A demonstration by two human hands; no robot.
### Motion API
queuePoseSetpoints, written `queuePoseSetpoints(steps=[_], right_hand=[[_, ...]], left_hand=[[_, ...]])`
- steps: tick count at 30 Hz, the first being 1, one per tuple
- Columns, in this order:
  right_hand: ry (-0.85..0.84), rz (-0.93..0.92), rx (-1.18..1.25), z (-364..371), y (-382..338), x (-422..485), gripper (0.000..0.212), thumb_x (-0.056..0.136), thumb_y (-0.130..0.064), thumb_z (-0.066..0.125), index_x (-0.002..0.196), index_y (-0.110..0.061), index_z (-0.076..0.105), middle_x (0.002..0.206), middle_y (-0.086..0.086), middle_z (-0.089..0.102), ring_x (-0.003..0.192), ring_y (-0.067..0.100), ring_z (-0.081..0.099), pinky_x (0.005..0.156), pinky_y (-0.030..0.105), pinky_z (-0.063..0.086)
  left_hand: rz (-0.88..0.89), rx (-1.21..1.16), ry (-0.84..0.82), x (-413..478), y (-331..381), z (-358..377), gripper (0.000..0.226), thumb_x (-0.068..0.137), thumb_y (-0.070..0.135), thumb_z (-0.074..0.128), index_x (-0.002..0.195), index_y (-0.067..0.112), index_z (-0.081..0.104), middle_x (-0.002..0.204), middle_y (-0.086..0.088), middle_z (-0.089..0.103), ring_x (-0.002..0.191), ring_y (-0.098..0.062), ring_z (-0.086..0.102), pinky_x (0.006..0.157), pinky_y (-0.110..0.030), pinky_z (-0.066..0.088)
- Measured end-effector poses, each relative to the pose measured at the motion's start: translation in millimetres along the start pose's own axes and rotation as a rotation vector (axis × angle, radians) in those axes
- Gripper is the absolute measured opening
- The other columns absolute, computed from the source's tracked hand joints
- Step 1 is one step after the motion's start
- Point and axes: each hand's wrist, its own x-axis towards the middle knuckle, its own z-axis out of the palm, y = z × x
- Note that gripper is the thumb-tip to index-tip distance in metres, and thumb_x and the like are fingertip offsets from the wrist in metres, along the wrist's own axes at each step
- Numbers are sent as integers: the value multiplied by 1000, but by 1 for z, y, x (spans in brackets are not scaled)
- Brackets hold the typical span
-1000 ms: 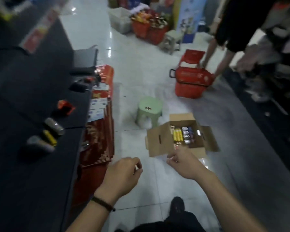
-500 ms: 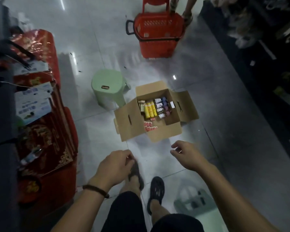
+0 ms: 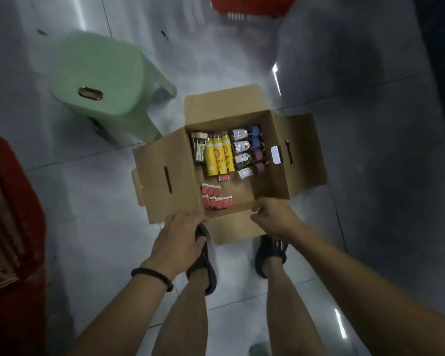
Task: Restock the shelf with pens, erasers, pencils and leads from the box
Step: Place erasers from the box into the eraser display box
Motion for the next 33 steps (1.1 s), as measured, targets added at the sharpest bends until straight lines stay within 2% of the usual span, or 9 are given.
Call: queuePoseSetpoints(steps=[2, 4, 6, 8, 11, 13, 18, 22, 33], right_hand=[[-44, -18, -44, 17, 10, 75, 29, 98, -30, 70, 125, -20, 70, 123, 4, 69, 108, 21, 66, 95, 40, 59], [-116, -27, -106, 38, 17, 146, 37, 98, -29, 73, 132, -17, 68, 131, 8, 65, 115, 23, 64, 99, 36, 56], [-179, -48, -183, 64, 27, 205, 46, 98, -29, 75, 139, -12, 63, 139, 13, 59, 124, 27, 60, 104, 33, 51], [-215, -69, -235, 90, 39, 248, 55, 95, -35, 76, 144, -15, 60, 145, 16, 52, 131, 31, 53, 110, 38, 48], [-277, -102, -304, 125, 59, 282, 63, 91, -46, 75, 150, -36, 54, 158, 13, 39, 148, 36, 37, 124, 46, 36], [-270, -115, -298, 140, 70, 294, 63, 90, -49, 75, 149, -37, 57, 159, 9, 41, 149, 35, 38, 123, 49, 36], [-185, -115, -203, 152, 76, 304, 56, 83, -53, 83, 132, -28, 69, 134, 3, 63, 122, 24, 60, 103, 42, 54], [-171, -30, -49, 153, 68, 311, 40, 72, -42, 93, 99, -27, 68, 107, -2, 70, 97, 19, 65, 83, 35, 57], [-228, 63, 37, 139, 66, 313, 34, 68, -26, 98, 93, -21, 74, 95, 1, 73, 88, 16, 70, 85, 40, 64]], left_hand=[[-37, -3, 21, 51, -11, 31, 59, 94, 22, 75, 144, 40, 50, 153, -3, 40, 150, -31, 30, 119, -48, 41], [-111, -15, 38, 95, -22, 65, 96, 88, 20, 83, 160, 43, 24, 171, -5, 9, 161, -37, 5, 124, -50, 31], [-189, -8, 48, 132, -33, 100, 130, 80, 26, 91, 166, 39, -6, 174, -5, -21, 161, -41, -14, 128, -56, 18], [-227, -22, 92, 157, -44, 136, 138, 80, 37, 91, 166, 30, -17, 172, -6, -30, 160, -43, -18, 130, -59, 13], [-207, -43, 225, 175, -49, 172, 139, 77, 33, 93, 167, 24, -12, 172, -10, -30, 161, -42, -11, 127, -62, 25], [-206, -84, 289, 180, -50, 184, 139, 75, 21, 94, 168, 23, -10, 172, -9, -32, 162, -42, -8, 122, -62, 35], [-196, -74, 339, 182, -54, 191, 134, 74, 25, 95, 169, 19, 1, 173, -9, -27, 163, -40, -6, 121, -61, 38], [-208, -50, 347, 183, -51, 191, 132, 73, 28, 96, 169, 19, 5, 174, -11, -26, 163, -41, -5, 122, -61, 36], [-209, -77, 332, 183, -55, 191, 129, 73, 29, 96, 168, 21, 10, 174, -7, -26, 163, -40, -1, 119, -62, 41]])
